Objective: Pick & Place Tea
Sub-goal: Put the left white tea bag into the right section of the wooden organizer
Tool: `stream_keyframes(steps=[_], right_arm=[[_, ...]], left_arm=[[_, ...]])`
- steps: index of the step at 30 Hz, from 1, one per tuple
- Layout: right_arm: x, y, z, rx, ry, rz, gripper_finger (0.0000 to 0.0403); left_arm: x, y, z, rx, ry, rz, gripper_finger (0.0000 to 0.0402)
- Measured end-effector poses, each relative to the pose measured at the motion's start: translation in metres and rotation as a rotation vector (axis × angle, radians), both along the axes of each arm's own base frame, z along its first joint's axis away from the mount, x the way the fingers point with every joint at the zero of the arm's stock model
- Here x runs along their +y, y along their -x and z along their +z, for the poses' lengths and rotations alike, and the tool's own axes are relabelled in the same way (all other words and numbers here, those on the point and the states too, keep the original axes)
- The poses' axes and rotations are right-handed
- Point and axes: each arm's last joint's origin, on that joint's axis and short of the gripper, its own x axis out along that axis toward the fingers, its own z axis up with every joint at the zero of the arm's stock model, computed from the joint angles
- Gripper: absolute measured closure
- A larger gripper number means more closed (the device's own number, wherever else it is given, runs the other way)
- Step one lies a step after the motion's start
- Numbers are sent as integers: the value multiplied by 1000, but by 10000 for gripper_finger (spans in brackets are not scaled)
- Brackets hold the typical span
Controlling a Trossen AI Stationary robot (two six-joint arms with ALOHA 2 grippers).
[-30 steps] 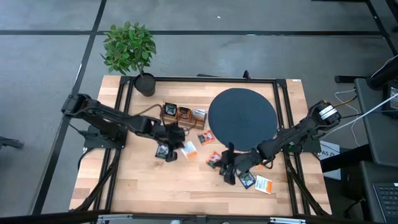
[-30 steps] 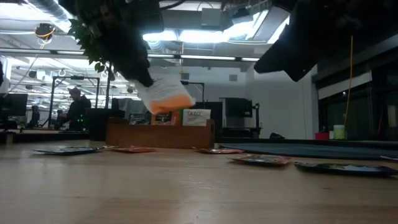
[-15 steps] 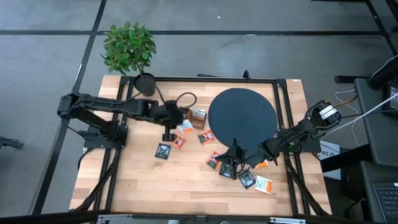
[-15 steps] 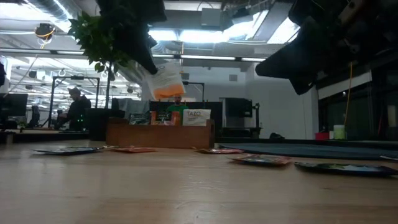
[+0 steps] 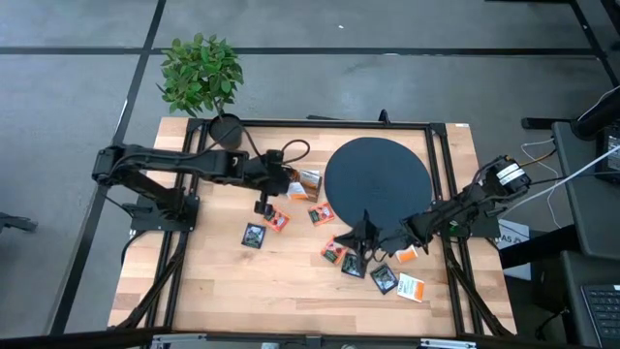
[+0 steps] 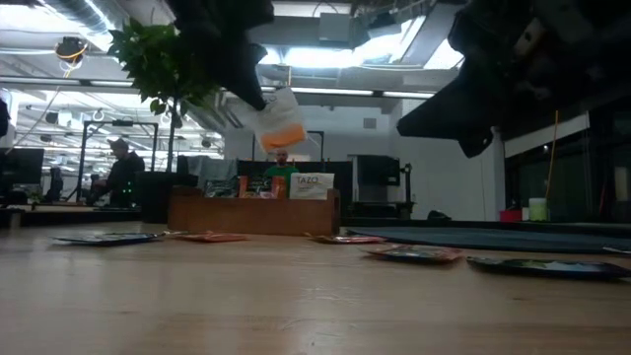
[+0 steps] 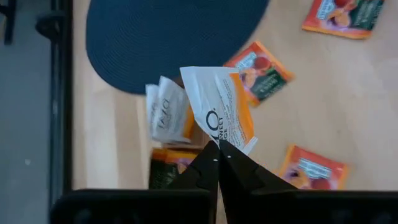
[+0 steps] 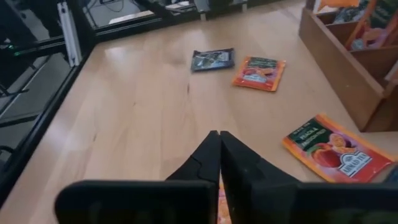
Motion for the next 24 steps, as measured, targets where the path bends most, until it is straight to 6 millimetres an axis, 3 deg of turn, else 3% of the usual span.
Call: stream_keyframes(steps=[6, 13, 24], right_arm=[[-2, -2, 3, -31, -57, -24, 398], [-2, -2, 3, -34, -38, -20, 380], [-3, -2, 2, -23, -29, -18, 378]], left_arm=[[5, -8, -11, 57, -94, -40, 399], [19, -22, -18, 53, -151, -66, 399], [30, -53, -23, 116, -211, -128, 399]])
